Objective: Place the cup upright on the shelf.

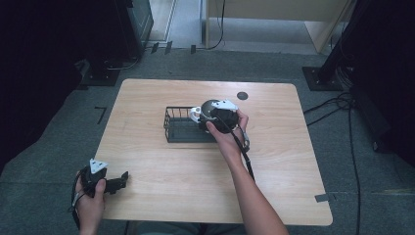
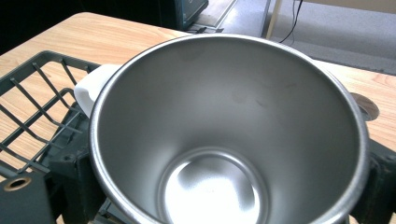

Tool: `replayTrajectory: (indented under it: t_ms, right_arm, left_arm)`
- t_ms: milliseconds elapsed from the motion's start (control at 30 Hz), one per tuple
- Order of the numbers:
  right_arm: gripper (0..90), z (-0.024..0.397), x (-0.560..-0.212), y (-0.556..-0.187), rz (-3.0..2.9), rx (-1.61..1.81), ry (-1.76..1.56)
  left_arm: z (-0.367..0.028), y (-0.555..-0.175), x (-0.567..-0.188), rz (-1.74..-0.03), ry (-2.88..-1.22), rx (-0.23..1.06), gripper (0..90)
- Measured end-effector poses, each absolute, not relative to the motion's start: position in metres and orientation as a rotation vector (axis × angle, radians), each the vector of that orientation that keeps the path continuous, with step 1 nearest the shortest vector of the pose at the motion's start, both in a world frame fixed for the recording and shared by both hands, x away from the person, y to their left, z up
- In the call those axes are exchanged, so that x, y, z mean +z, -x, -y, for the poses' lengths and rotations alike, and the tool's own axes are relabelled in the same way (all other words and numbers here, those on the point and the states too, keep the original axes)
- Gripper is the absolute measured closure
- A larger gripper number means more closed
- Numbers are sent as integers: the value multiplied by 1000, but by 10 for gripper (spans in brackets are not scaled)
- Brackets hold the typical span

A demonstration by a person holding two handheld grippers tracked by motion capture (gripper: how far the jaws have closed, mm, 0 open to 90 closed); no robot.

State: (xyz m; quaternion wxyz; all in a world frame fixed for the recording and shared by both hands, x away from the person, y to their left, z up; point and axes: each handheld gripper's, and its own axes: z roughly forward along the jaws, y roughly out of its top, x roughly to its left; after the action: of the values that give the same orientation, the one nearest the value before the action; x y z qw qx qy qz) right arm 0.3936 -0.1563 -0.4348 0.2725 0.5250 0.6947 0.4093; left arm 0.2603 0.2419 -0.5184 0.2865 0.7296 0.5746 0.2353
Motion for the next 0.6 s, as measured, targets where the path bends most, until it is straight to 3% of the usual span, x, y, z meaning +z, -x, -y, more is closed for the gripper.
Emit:
replayTrajectory:
  t_ms: [100, 133, 600]
  right_arm:
    - [64, 156, -435, -393, -1873, 1097, -1410]
    - [1, 154, -434, -391, -1842, 1083, -1399]
    - [0, 171, -411, -373, -1809, 1218, -1386]
  left_arm:
    - [-242, -260, -518, -1536, -1950, 629, 0]
    - [-242, -260, -518, -1536, -1950, 629, 0]
    - [-242, -260, -518, -1536, -1950, 629, 0]
